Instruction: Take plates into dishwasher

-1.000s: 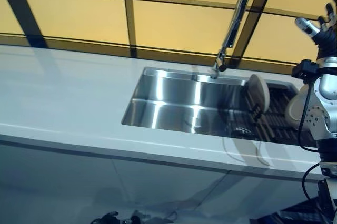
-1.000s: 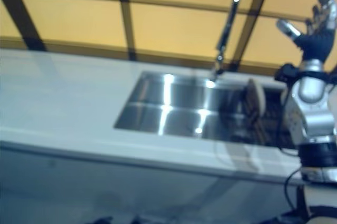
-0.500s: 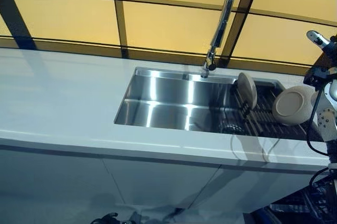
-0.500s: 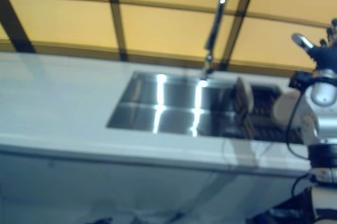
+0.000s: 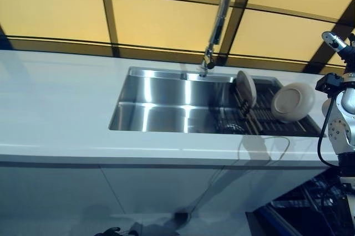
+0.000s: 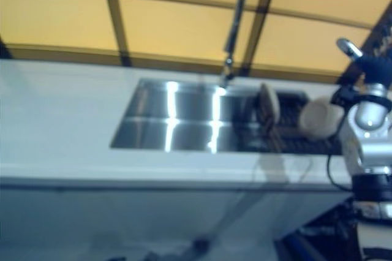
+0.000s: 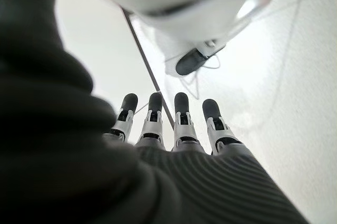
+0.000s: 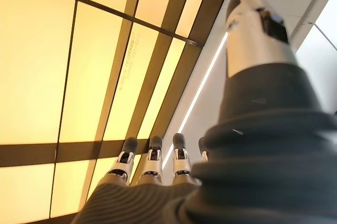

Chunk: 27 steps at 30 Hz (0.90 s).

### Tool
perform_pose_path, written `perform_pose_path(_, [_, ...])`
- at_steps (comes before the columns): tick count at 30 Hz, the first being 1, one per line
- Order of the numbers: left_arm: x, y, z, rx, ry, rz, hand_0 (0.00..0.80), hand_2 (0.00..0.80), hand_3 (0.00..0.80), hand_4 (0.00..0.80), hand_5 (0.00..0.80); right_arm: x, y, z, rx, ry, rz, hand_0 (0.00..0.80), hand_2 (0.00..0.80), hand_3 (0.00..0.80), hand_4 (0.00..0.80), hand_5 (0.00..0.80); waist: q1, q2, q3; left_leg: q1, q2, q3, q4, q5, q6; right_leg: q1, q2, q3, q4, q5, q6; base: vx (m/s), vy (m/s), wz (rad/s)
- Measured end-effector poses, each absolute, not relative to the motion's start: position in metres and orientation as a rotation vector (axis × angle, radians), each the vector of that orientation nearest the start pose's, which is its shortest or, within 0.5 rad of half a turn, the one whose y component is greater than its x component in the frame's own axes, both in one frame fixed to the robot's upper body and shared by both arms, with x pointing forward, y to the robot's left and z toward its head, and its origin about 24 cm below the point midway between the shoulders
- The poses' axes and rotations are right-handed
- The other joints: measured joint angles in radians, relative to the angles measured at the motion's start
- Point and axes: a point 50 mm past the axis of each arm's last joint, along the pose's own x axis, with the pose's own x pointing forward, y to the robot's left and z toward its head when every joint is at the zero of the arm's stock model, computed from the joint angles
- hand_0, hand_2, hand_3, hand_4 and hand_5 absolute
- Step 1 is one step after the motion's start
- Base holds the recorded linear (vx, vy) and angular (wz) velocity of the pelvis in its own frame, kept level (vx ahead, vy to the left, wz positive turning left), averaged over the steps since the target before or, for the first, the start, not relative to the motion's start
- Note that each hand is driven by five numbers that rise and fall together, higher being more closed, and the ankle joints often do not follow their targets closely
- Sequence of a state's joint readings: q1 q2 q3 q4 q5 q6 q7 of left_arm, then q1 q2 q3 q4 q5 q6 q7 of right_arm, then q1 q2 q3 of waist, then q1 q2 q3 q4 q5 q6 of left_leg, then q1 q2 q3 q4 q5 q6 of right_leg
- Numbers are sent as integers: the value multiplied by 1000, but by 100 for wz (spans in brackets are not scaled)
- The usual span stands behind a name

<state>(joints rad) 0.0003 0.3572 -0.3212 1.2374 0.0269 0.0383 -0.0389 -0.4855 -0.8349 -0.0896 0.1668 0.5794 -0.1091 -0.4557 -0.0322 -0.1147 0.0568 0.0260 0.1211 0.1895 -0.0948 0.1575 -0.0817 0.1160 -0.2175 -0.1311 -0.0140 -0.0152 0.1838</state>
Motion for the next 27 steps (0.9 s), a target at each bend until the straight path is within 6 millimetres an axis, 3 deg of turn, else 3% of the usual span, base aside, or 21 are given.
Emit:
perform_pose_path(3, [78,287,-148,545,1347,-39,0,0,0,0,0,298,-309,245,-70,-592,-509,0,0,0,0,0,14,1,5,-10,34,-12,0,-1,-3,-22,-80,-17,-34,24,36,7,-504,-36])
perform_pose_path(5, [81,300,-143,564,1352,5,0,0,0,0,0,297,-304,245,-60,-604,-494,0,0,0,0,0,24,10,12,-25,84,-54,1,-1,-15,-17,-83,-17,-64,41,59,6,-498,-9])
perform_pose_path(6, [81,303,-142,572,1353,13,0,0,0,0,0,296,-303,247,-60,-611,-488,0,0,0,0,0,24,9,12,-31,92,-61,0,4,-24,-15,-75,-16,-71,39,61,60,-636,17])
perform_pose_path(7, [83,309,-139,572,1351,46,0,0,0,0,0,296,-300,252,-57,-634,-478,0,0,0,0,0,22,11,19,-35,138,-95,1,25,-72,-5,-40,-19,-70,112,62,68,-563,26])
perform_pose_path(8, [82,306,-140,558,1352,53,0,0,0,0,0,296,-300,251,-57,-630,-482,0,0,0,0,0,20,37,26,-30,164,-110,2,27,-78,13,-13,-24,-66,103,53,94,-771,37])
perform_pose_path(9, [80,284,-149,511,1357,14,0,0,0,0,0,296,-303,248,-63,-607,-497,0,0,0,0,0,21,96,41,-23,237,-116,4,-35,-79,40,76,-20,-78,81,6,49,-460,31])
perform_pose_path(10, [80,271,-154,482,1353,-12,0,0,0,0,0,296,-303,248,-67,-603,-501,0,0,0,0,0,18,97,40,-17,234,-111,22,-64,-77,38,67,-24,-78,79,-14,37,-500,20])
perform_pose_path(11, [85,259,-156,442,1329,-22,0,0,0,0,0,296,-304,250,-84,-598,-503,0,0,0,0,0,22,84,44,-26,177,-108,114,-60,-72,39,53,-24,-76,78,-16,1,-476,9])
perform_pose_path(12, [87,248,-158,411,1308,-47,0,0,0,0,0,296,-305,258,-112,-609,-500,0,0,0,0,0,23,111,38,-26,150,-99,146,-59,-64,41,62,-25,-73,79,-22,-26,-428,27])
perform_pose_path(13, [88,241,-159,395,1290,-64,0,0,0,0,0,293,-308,263,-125,-626,-508,0,0,0,0,0,10,136,30,-19,167,-99,114,-51,-80,41,88,-41,-71,77,-26,-38,-371,31])
perform_pose_path(14, [91,238,-159,395,1272,-74,0,0,0,0,0,292,-309,264,-126,-629,-514,0,0,0,0,0,11,139,33,-23,171,-100,120,-33,-83,38,94,-44,-76,76,-31,-48,-238,33])
perform_pose_path(16, [104,225,-158,394,1201,-127,0,0,0,0,0,293,-311,261,-143,-617,-519,0,0,0,0,0,17,124,47,-61,178,-84,163,32,-69,43,108,-49,-77,72,-50,-67,-233,32])
perform_pose_path(17, [109,217,-157,385,1171,-159,0,0,0,0,0,294,-311,262,-149,-618,-515,0,0,0,0,0,18,120,54,-79,178,-80,158,73,-46,45,117,-73,-76,67,-64,-61,-235,55])
perform_pose_path(19, [110,214,-157,396,1151,-185,0,0,0,0,0,295,-308,263,-166,-626,-500,0,0,0,0,0,22,135,58,-81,173,-79,129,96,-46,53,118,-100,-77,63,-74,-8,-153,50])
perform_pose_path(20, [108,212,-158,398,1155,-194,0,0,0,0,0,295,-308,264,-168,-626,-496,0,0,0,0,0,22,138,55,-81,166,-81,122,76,-62,51,116,-102,-77,62,-74,27,-132,32])
perform_pose_path(21, [99,209,-161,389,1176,-203,0,0,0,0,0,295,-306,262,-168,-627,-488,0,0,0,0,0,25,169,39,-70,123,-95,102,-20,-96,42,114,-99,-72,63,-65,33,-131,13])
perform_pose_path(25, [93,225,-160,417,1203,-171,0,0,0,0,0,301,-297,253,-176,-593,-454,0,0,0,0,0,27,166,36,-69,57,-112,47,-35,-87,18,74,-66,-76,73,-42,24,-102,12])
perform_pose_path(27, [90,227,-160,417,1213,-165,0,0,0,0,0,304,-292,247,-171,-573,-440,0,0,0,0,0,33,167,35,-55,46,-125,28,-17,-65,21,69,-60,-77,75,-32,9,-31,-8])
